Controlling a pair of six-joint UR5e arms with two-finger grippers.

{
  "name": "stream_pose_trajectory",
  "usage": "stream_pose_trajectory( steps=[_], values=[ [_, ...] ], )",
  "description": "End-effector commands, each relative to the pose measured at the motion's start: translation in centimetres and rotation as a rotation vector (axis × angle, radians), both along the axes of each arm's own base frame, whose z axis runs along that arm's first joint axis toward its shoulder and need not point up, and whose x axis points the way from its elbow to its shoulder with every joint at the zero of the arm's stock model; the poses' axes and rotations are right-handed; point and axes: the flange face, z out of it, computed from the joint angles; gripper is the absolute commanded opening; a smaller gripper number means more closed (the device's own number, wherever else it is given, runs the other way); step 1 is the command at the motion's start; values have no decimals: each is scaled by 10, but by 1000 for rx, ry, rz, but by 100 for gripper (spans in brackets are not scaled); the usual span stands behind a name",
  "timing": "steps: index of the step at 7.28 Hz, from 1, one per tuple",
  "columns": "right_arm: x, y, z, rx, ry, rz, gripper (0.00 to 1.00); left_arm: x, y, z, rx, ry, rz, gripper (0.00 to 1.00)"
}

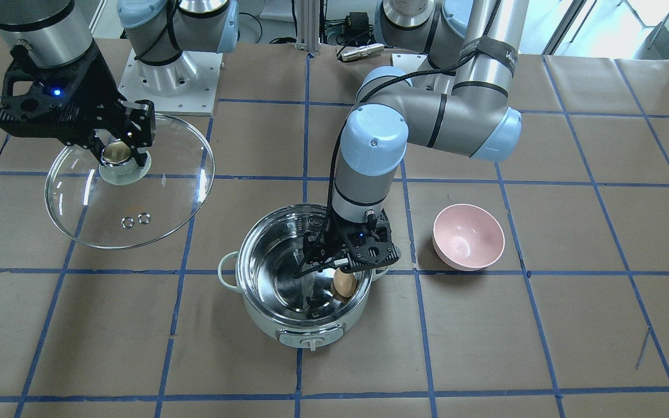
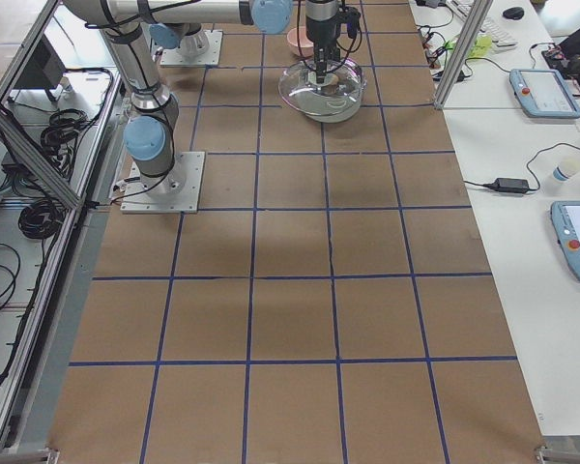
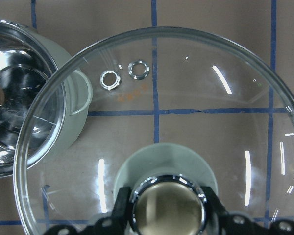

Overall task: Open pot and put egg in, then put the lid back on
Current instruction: 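Lower the egg into the pot and open the left gripper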

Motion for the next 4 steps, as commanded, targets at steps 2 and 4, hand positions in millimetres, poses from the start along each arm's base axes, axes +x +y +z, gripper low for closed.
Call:
stream_pose_trajectory(
  steps=[2,4],
  values=[
    [1,-2,1,0,-1,-8,9,36,-15,54,-79,11,18,95],
    [6,-24,14,16,-3,-3,9,110,-4,113,-15,-30,-27,96]
  ],
)
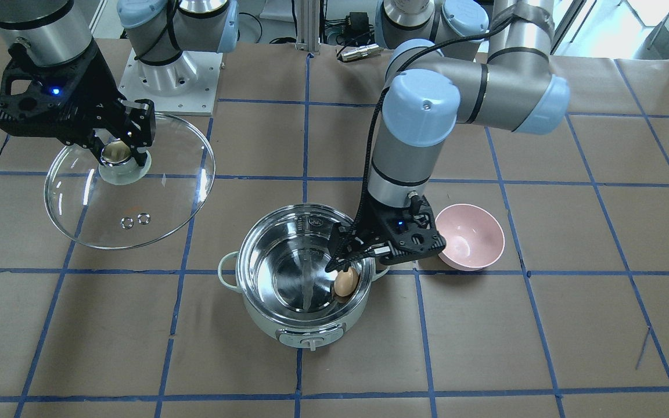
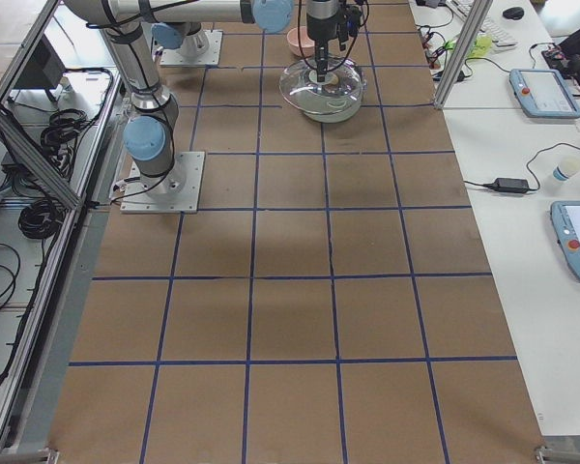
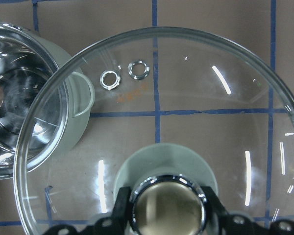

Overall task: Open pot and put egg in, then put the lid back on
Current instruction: 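Raise the left gripper away while the right gripper carries the lid over the pot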

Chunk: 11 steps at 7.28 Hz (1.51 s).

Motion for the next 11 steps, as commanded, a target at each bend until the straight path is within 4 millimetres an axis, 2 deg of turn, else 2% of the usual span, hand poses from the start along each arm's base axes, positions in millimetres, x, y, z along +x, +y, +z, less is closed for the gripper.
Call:
stream_pose_trajectory(
  steps=[1,2,3,4,5,6,7,8,9,11],
  values=[
    [36,-37,4,19,-3,11,9,90,29,61,91,-31,-42,96],
    [84,-47,-9,28,-1,35,9,122,49,92,127,-41,-65,97],
    [99,-61,-20,37,-12,-14,9,140,76,122,155,-55,-111,97],
    [124,-63,-31,53,-30,-36,9,149,103,145,197,-142,-115,97],
    [167,-63,-56,57,-37,-33,9,148,109,156,191,-155,-118,97],
    [196,-63,-78,54,-17,-20,9,144,99,151,167,-86,-118,97],
    [221,-60,-101,72,27,-8,9,141,97,147,161,-66,-124,97],
    [237,-63,-114,47,21,-10,9,132,100,140,174,-67,-143,97],
    [243,-63,-120,46,19,-19,9,126,102,144,165,-73,-159,97],
    [249,-64,-127,6,20,-28,9,126,110,151,159,-91,-177,99]
  ],
)
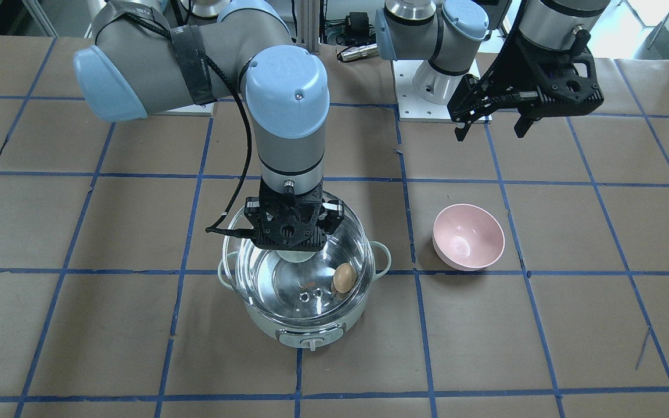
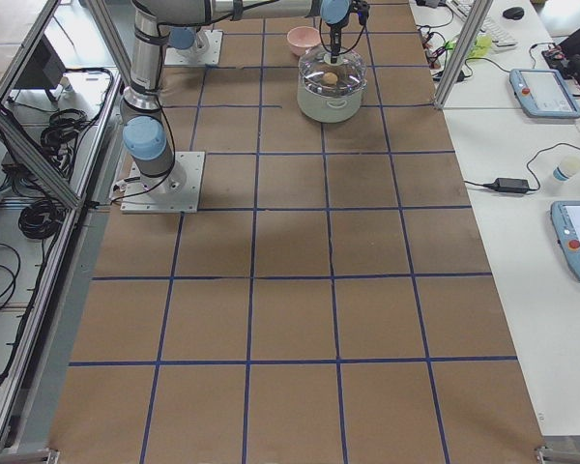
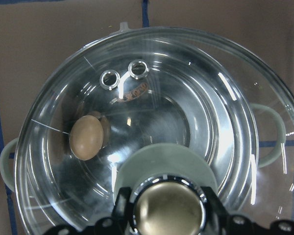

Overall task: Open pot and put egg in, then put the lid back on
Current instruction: 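Lower the glass lid onto the pot with the right gripper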

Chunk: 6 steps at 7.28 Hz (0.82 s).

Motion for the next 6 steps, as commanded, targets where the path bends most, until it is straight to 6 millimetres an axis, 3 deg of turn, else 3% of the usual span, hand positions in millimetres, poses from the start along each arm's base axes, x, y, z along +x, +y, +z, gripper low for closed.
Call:
stream_pose_trajectory(
  steps=[1,6],
  values=[
    [8,1,-12,-43,-10,4,9,7,5,5,-5,-35,-10,99],
    [13,8,-29,-57,-17,24,9,5,7,2,1,-32,-21,100]
  ],
)
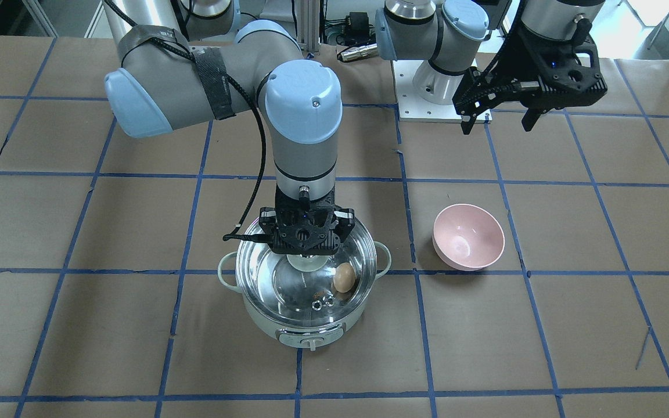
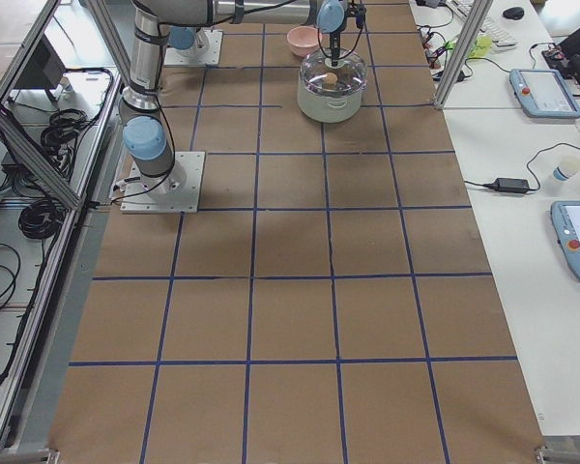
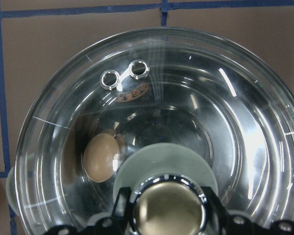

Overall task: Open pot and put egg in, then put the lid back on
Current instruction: 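Lower the glass lid onto the pot with the right gripper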

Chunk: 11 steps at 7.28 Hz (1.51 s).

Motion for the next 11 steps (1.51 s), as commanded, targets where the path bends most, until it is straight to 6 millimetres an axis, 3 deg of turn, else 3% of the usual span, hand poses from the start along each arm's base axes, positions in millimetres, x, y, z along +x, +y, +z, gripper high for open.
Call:
stream_pose_trajectory(
  steps=[1,11],
  values=[
    [0,2,-6,3,1,13,9,0,2,-1,1,-1,0,100],
    [-2,5,-16,16,16,60,9,-3,4,1,1,-3,-8,100]
  ],
)
